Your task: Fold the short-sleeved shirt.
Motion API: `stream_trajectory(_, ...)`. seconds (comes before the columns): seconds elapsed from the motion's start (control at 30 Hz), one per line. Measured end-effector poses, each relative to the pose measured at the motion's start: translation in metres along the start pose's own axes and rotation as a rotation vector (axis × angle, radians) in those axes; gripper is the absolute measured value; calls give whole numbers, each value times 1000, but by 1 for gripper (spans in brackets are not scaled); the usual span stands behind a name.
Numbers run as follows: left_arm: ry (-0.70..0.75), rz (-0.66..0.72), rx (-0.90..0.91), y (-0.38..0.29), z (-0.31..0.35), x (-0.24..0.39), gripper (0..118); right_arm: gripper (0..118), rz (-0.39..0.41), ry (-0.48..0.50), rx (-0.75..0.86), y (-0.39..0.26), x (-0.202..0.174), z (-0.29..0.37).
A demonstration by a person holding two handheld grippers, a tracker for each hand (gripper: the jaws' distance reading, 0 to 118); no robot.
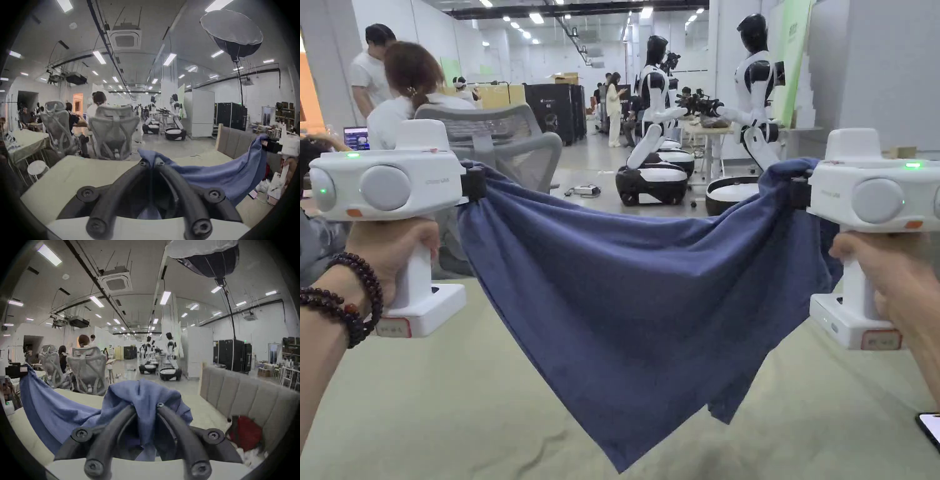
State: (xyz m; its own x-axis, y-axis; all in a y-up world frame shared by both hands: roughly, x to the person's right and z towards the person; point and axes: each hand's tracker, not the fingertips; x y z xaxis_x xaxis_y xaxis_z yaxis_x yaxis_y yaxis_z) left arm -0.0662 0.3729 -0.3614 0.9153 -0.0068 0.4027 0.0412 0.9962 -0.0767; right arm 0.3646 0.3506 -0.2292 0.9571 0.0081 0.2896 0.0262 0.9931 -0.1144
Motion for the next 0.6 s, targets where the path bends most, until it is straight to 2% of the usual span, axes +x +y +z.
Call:
stream_trajectory(0.07, 28, -20, 16, 16, -12, 2, 1, 9, 14, -7, -3, 25, -2, -20)
stream_trajectory(0.13, 63, -17, 36, 28, -25, 5, 1, 9, -14, 3, -33, 47, 0, -46)
stream_trajectory(0.27, 103, 8, 41, 39, -39, 8, 1, 9, -4, -9, -99, 60, 3, -69)
stream_trajectory(0.47, 97, -31, 50, 29, -44, 15, 1, 9, 35, -13, -93, 41, 6, -75)
stream_trajectory(0.6, 70, 4, 0, -15, -51, 22, 1, 9, -3, -6, -148, -6, 10, -85)
